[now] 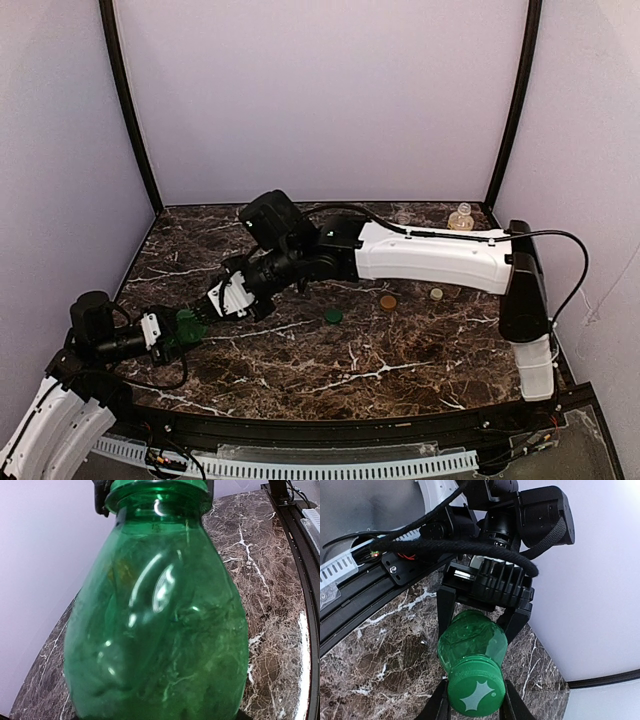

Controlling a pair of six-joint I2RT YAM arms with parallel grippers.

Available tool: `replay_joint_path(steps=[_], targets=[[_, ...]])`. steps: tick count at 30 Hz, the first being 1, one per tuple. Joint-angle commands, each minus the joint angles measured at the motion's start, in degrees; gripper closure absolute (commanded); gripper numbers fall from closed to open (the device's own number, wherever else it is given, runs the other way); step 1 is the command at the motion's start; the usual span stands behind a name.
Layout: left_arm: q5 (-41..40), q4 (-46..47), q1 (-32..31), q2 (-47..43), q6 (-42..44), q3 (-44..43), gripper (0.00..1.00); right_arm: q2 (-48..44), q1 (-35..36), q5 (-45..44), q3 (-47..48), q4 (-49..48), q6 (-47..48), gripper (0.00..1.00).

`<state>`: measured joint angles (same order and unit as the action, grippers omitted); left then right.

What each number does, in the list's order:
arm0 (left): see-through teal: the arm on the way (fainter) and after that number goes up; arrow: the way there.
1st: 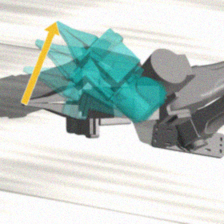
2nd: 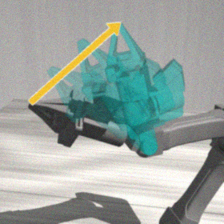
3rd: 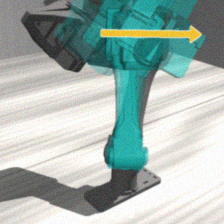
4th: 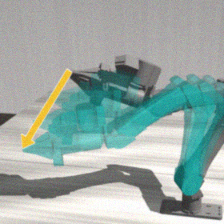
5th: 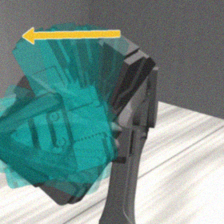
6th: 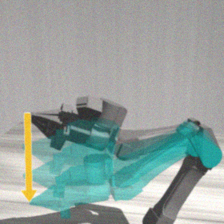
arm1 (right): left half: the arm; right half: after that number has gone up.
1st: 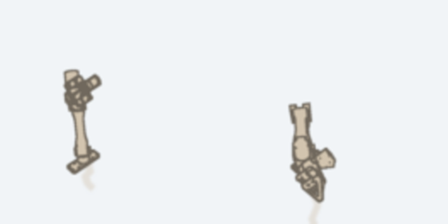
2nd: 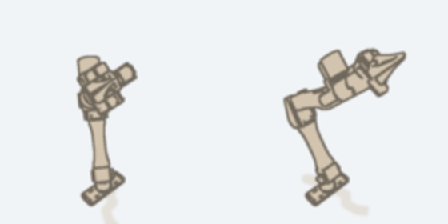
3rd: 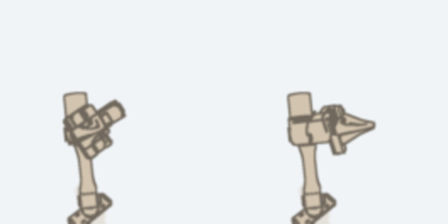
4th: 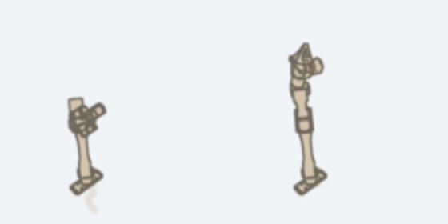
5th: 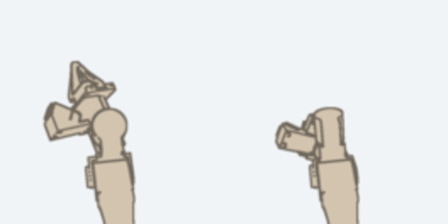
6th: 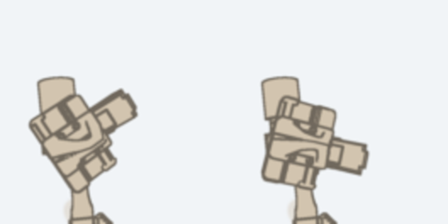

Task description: Unscrew the bottle caps

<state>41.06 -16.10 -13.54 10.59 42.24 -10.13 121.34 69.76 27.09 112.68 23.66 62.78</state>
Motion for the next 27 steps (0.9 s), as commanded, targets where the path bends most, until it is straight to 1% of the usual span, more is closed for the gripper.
replay_joint_path(steps=[1, 3, 5, 7, 8, 11, 14, 17, 18, 19, 21, 24, 26, 27], targets=[[3.38, 0.65, -0.44, 0.9, -2.99, -0.59, 0.88, 2.68, 2.13, -4.31, 1.75, -5.81, 6.76, 0.81], [3.3, 1.02, -0.43, 0.92, -3.48, -0.59, 0.88, 2.31, 2.13, -5.42, 1.61, -6.24, 5.68, 0.59], [2.42, 1.69, -0.43, 0.77, -4.34, -0.59, 0.88, 1.65, 2.1, -6.5, 0.94, -7.27, 4.2, 0.45], [0.29, 3.52, -0.48, 0.63, -6.48, -0.64, 0.88, 0.26, 2.22, -8.08, -0.29, -9.6, 2.66, 0.36], [-0.52, 4.1, -0.45, 0.6, -7.04, -0.66, 0.88, -0.58, 2.28, -8.98, -1.04, -10.94, 1.76, 0.34], [-2.13, 4.89, -0.48, 0.39, -7.36, -0.56, 0.88, -4.19, 2.23, -11.35, -4.38, -14.96, -2.04, 0.29], [-2.23, 4.96, -0.44, 0.14, -7.14, -0.57, 0.88, -8.76, 2.18, -12.38, -10.54, -18.55, -5.16, 0.2], [-4.82, 5.9, -0.43, 0.02, -7.41, -0.59, 0.89, -13.75, 2.17, -12.35, -17.23, -21.07, -10.54, 0.08], [-5.49, 6.43, -0.39, -0.14, -7.42, -0.52, 0.89, -14.98, 2.19, -12.35, -18.93, -22.01, -13.98, 0.04], [-6.77, 6.65, -0.37, -0.27, -7.3, -0.51, 0.89, -15.89, 2.17, -12.48, -19.97, -22.71, -17.89, 0.03], [-7.99, 7.06, -0.37, -0.67, -6.81, -0.43, 0.88, -16.44, 2.07, -12.93, -19.89, -23.06, -28.81, 0.03], [-8.68, 7.0, -0.2, -1.0, -6.24, -0.27, 0.88, -14.71, 1.93, -18.83, -14.2, -20.06, -52.11, 0.05], [-8.58, 6.7, 0.02, -0.96, -5.5, -0.12, 0.88, -14.19, 1.55, -20.12, -12.32, -19.45, -68.3, 0.07], [-8.59, 6.61, 0.01, -0.9, -5.33, -0.05, 0.88, -13.89, 1.37, -20.09, -12.61, -20.43, -74.77, 0.09]])
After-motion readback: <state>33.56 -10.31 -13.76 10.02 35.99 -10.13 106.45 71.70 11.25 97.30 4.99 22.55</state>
